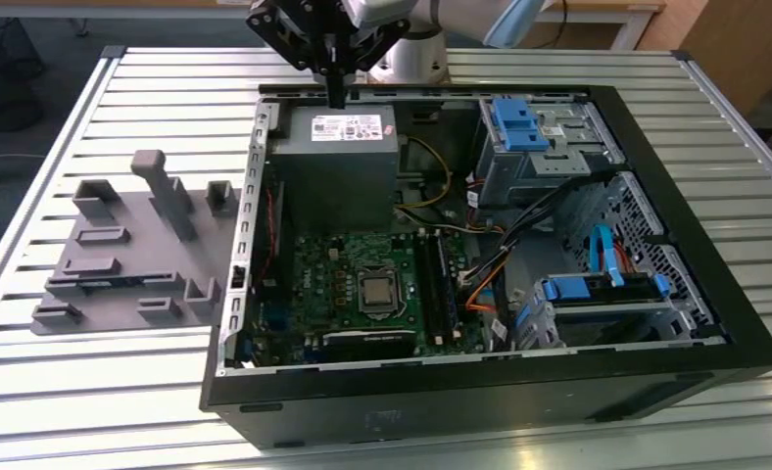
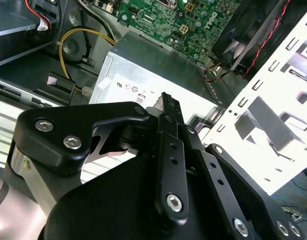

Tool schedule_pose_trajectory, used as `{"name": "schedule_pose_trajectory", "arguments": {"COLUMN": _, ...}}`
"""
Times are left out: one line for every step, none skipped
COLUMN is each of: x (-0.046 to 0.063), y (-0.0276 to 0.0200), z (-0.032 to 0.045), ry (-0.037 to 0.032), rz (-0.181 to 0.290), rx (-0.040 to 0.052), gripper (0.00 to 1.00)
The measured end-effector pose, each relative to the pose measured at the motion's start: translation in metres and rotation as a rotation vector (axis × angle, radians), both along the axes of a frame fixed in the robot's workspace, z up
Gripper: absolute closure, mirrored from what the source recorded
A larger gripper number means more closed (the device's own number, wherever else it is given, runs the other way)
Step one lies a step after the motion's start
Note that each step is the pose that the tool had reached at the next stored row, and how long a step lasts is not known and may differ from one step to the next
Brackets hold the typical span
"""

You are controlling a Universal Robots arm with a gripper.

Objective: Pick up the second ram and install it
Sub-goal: 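Reach for the second ram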

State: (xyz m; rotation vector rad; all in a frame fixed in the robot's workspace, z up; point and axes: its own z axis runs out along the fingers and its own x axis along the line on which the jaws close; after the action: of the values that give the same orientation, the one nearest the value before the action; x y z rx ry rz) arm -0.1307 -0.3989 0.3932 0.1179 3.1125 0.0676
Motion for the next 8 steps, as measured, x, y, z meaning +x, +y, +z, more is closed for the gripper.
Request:
{"name": "schedule_pose_trajectory", "arguments": {"x": -0.0003, "y": 0.0000, "z": 0.0000, "ry": 0.0000, "rz": 0.000, "rx": 0.0001, "gripper": 0.89}}
{"name": "schedule_pose_trajectory", "arguments": {"x": -0.0006, "y": 0.0000, "z": -0.0001, "ry": 0.0000, "rz": 0.000, "rx": 0.0001, "gripper": 0.89}}
{"name": "schedule_pose_trajectory", "arguments": {"x": -0.0008, "y": 0.0000, "z": 0.0000, "ry": 0.0000, "rz": 0.000, "rx": 0.0000, "gripper": 0.89}}
{"name": "schedule_pose_trajectory", "arguments": {"x": -0.0010, "y": 0.0000, "z": -0.0001, "ry": -0.0001, "rz": 0.000, "rx": 0.0001, "gripper": 0.89}}
{"name": "schedule_pose_trajectory", "arguments": {"x": -0.0012, "y": 0.0000, "z": -0.0001, "ry": 0.0000, "rz": 0.000, "rx": 0.0000, "gripper": 0.89}}
{"name": "schedule_pose_trajectory", "arguments": {"x": -0.0014, "y": 0.0000, "z": -0.0001, "ry": 0.0000, "rz": 0.000, "rx": 0.0000, "gripper": 0.89}}
{"name": "schedule_pose_trajectory", "arguments": {"x": -0.0015, "y": 0.0000, "z": -0.0001, "ry": 0.0000, "rz": 0.000, "rx": 0.0000, "gripper": 0.89}}
{"name": "schedule_pose_trajectory", "arguments": {"x": -0.0030, "y": 0.0000, "z": -0.0001, "ry": 0.0000, "rz": 0.000, "rx": 0.0000, "gripper": 0.89}}
